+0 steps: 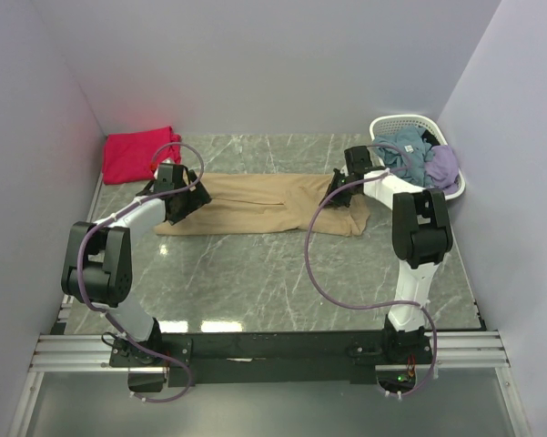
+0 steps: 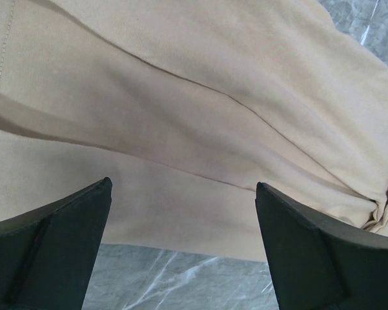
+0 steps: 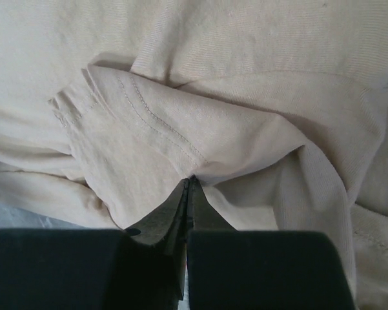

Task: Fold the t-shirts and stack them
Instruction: Fold the tshirt

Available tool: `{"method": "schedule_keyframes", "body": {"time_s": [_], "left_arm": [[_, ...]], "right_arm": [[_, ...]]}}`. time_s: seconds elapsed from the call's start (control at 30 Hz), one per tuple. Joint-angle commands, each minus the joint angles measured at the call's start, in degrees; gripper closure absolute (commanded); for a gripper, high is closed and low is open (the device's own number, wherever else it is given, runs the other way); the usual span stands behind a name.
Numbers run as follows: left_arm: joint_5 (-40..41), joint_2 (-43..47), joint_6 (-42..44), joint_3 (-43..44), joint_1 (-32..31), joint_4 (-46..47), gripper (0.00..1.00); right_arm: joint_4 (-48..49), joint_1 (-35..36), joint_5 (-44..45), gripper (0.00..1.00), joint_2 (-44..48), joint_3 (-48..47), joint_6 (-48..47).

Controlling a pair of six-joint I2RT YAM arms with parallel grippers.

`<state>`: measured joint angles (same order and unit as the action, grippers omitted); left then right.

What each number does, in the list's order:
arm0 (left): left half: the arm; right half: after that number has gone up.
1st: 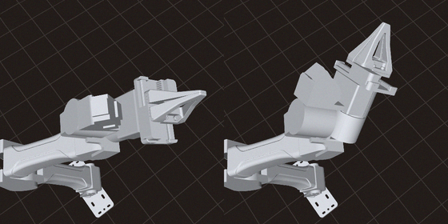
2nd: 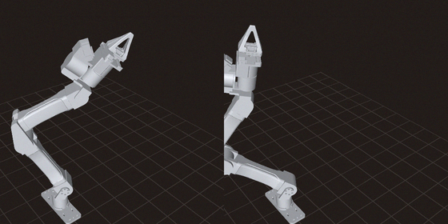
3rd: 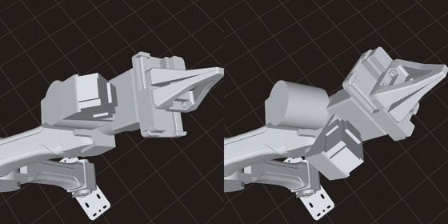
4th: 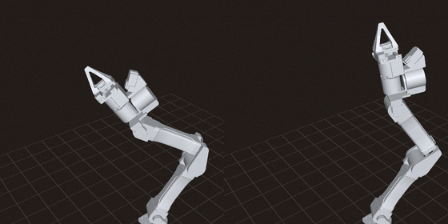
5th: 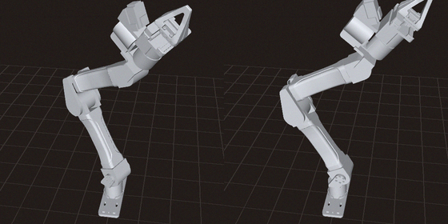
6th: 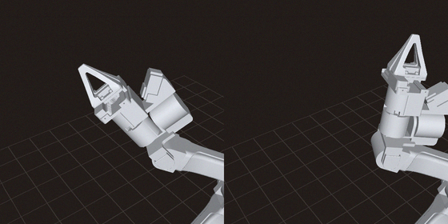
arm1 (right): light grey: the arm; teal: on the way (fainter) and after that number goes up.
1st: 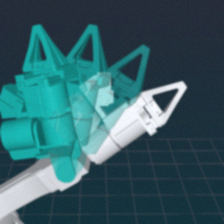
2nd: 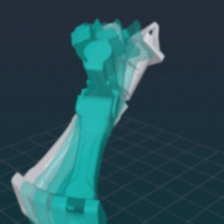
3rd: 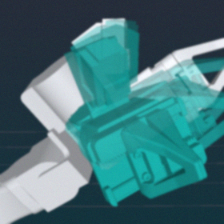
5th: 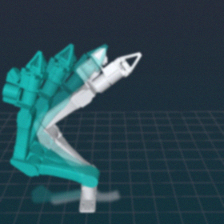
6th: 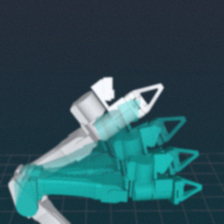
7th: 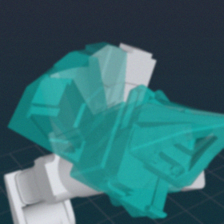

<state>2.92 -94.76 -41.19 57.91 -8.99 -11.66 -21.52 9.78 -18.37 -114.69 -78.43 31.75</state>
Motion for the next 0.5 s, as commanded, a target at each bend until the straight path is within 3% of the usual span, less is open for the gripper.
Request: {"method": "schedule_keyframes", "body": {"time_s": [0.0, 0.23, 0.47], "left_arm": [[0.4, -1.0, 0.6, 2.2, -0.2, 0.9, 0.01], [0.2, -0.9, 0.6, 2.0, -0.2, 1.3, 0.01], [0.4, -1.3, 1.0, 2.7, -0.1, 0.9, 0.01]], "right_arm": [[0.7, 0.3, 2.0, 1.00, 3.2, -2.1, -1.5], [-3.0, -0.3, 5.2, 1.00, 1.2, -9.4, -2.0], [-7.7, -0.6, 6.2, 0.98, -7.2, -23.5, -2.1]]}}
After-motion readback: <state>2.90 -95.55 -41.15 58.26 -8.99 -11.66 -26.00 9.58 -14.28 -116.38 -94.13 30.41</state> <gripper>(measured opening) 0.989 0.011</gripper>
